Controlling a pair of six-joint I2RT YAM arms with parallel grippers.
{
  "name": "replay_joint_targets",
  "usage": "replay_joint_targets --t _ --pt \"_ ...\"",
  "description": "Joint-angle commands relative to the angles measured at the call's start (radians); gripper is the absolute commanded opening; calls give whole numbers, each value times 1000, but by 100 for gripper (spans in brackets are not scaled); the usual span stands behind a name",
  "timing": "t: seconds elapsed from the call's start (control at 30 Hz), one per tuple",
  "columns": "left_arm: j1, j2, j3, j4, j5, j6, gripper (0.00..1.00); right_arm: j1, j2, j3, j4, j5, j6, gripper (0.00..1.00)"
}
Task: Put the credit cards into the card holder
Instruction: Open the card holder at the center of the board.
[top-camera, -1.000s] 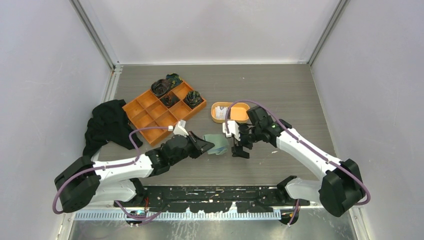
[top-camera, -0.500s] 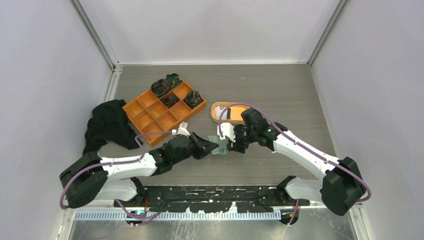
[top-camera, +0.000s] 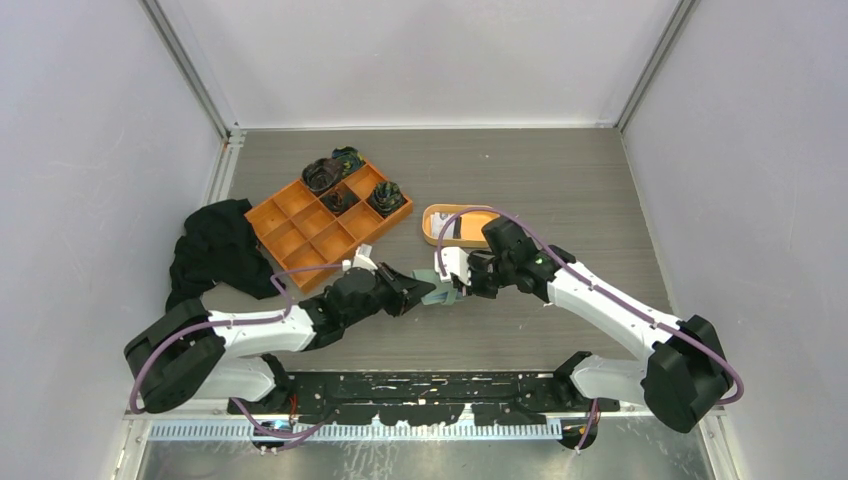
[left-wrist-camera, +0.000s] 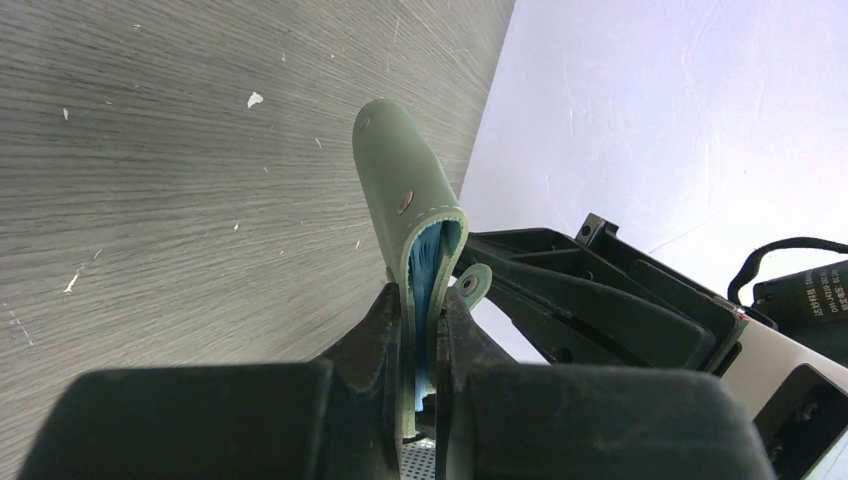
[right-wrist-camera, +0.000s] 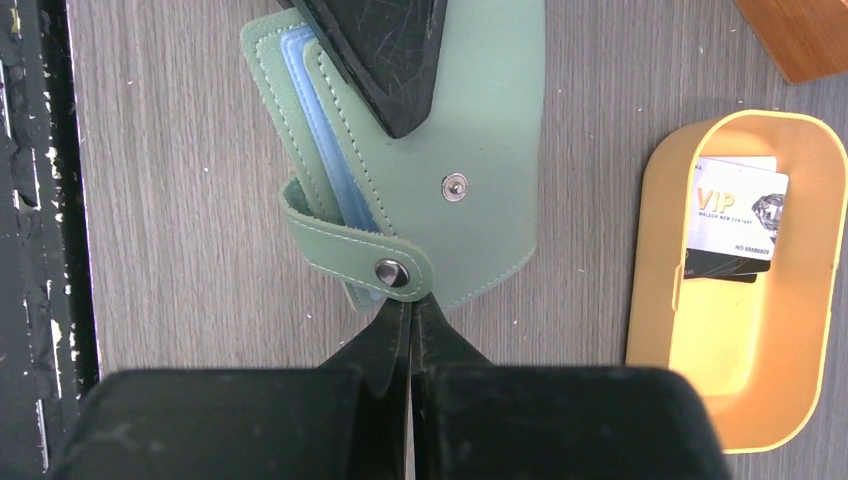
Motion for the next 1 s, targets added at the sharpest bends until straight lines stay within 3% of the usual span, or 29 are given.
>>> replay_joint_targets --t 0.0,0.1,0.27,0.43,0.57,0.73,0.97 --pt "13 -7 -13 120 50 -9 1 -2 -28 47 11 23 23 1" --pt "21 -1 -21 131 64 -1 10 -9 -31 52 5 19 31 1" --pt "31 18 -35 153 104 21 45 -13 -27 64 -17 6 35 1" --pt "50 29 -49 145 134 94 61 -28 -8 101 -71 -13 58 1" --pt "67 21 -47 109 192 271 74 -51 2 122 -100 -39 74 1" --pt "70 -31 -40 41 248 588 77 -88 41 169 -180 -92 77 1" --pt "68 -188 -83 -67 198 948 79 -100 118 219 -252 -105 84 1"
